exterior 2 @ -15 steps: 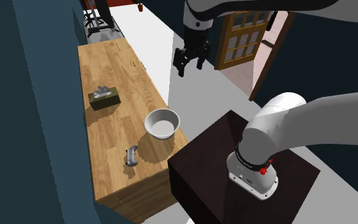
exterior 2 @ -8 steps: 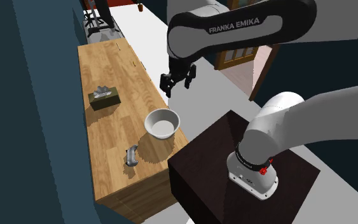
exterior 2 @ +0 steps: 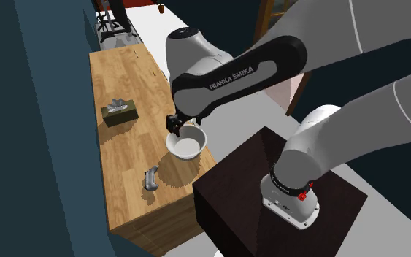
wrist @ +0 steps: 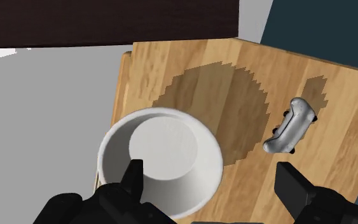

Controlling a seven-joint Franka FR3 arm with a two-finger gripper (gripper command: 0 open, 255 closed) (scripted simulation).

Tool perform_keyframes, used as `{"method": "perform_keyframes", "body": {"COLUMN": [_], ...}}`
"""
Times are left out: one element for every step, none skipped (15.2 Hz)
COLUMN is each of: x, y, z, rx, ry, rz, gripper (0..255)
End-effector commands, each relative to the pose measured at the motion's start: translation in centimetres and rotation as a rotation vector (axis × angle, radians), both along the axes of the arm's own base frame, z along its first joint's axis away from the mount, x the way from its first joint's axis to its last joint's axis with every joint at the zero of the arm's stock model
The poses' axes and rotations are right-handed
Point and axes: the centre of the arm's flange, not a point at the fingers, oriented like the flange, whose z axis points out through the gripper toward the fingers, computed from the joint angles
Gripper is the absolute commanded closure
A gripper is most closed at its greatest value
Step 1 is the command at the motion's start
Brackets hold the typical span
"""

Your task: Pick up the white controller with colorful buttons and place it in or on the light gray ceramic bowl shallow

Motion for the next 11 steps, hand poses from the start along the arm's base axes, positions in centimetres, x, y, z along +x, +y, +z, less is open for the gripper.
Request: {"method": "perform_keyframes", "body": {"x": [0.2, 0.3, 0.4, 0.5, 0.6, 0.8, 0.9, 1.0, 1.1, 1.3, 1.4], "y": [1.7, 2.6, 3.4, 4.3, 5.1, 6.0, 6.8, 7.6, 8.5, 9.3, 10.1], "z": [-2.1, -3.2, -4.2, -5.3, -6.4, -7.4, -8.5, -9.6, -10.6, -11.7, -12.8], "rx": [-0.007, -0.012, -0.017, -0.021, -0.026, -0.030, -0.035, -0.040, -0.044, -0.049, -0.053], "ry": [-0.005, -0.006, -0.008, -0.010, -0.011, -0.013, -0.014, -0.016, -0.017, -0.019, -0.020], "rz": [-0.004, -0.005, -0.007, -0.008, -0.010, -0.012, -0.013, -0.015, -0.016, -0.018, -0.019], "gripper": [0, 0, 0, 0, 0, 0, 0, 0, 0, 0, 0]}}
